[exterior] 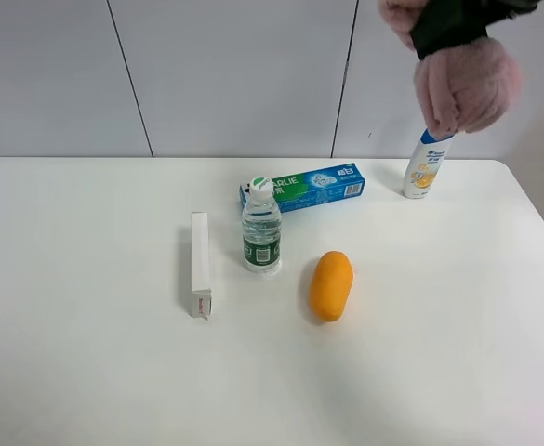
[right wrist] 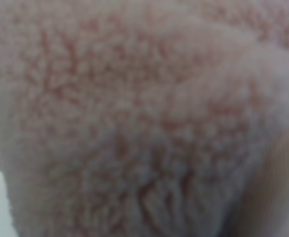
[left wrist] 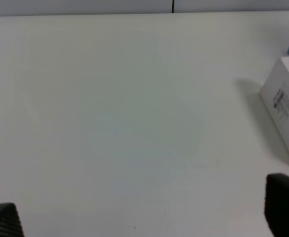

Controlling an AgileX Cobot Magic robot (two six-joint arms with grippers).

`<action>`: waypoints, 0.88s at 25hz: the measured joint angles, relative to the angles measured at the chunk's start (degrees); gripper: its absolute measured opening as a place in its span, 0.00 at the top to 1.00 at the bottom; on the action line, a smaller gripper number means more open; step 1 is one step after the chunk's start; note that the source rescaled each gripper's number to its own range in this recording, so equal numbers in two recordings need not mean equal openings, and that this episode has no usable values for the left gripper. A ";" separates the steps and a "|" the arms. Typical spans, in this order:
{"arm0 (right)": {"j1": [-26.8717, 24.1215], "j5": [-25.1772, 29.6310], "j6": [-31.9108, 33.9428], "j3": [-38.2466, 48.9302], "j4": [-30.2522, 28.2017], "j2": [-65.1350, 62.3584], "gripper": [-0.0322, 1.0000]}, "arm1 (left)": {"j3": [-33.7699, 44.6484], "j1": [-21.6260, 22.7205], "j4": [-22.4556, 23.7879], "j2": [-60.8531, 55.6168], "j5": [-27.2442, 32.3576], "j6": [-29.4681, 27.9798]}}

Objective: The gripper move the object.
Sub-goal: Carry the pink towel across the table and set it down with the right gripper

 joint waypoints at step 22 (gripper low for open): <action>36.75 -52.92 -4.49 -1.49 -1.39 20.20 0.96 | 0.00 0.00 0.00 0.00 0.00 -0.02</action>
